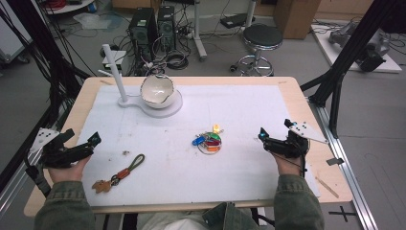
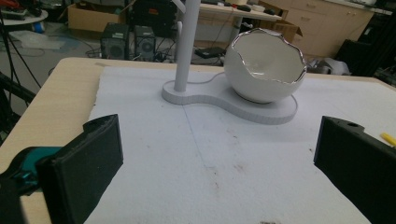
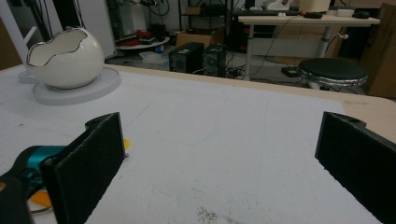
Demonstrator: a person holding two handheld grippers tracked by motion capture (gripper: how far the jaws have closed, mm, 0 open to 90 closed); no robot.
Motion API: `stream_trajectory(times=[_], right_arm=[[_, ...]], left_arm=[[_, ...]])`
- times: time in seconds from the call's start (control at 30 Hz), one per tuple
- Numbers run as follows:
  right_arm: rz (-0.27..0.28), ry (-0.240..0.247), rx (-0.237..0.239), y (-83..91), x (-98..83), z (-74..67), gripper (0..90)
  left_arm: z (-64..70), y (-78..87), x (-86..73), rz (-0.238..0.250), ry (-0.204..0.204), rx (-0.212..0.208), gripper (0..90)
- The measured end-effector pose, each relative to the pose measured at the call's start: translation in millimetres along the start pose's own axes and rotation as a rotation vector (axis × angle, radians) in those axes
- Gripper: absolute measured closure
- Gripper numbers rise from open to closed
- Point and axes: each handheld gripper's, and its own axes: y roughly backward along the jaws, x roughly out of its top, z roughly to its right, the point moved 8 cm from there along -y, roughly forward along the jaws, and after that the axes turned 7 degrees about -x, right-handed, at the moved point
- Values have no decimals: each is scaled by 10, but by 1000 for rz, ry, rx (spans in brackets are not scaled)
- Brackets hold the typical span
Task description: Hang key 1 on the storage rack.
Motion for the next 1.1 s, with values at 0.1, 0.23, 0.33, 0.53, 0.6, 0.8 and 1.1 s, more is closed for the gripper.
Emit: stream_trajectory(times=[0.1, 0.23, 0.33, 0.53, 0.6, 0.8, 1.1], right_arm=[[3, -4, 0, 5, 4, 4, 6], [-1, -13, 0, 5, 2, 13, 6], [-7, -14, -2, -4, -7, 20, 6], [-7, -17, -5, -1, -9, 22, 6], [-11, -21, -3, -2, -13, 19, 6], [-14, -16, 1, -10, -19, 13, 6], [-25, -19, 10, -21, -35, 2, 6]], left_arm=[[-5, -4, 3, 3, 10, 1, 17], [-4, -2, 2, 1, 11, 0, 17], [-3, -1, 5, 3, 17, -7, 17], [28, -10, -4, -5, 26, -34, 17], [40, -9, -5, -7, 27, -42, 17], [78, -25, -21, -21, 31, -61, 17], [158, -37, -34, -37, 26, -88, 17]])
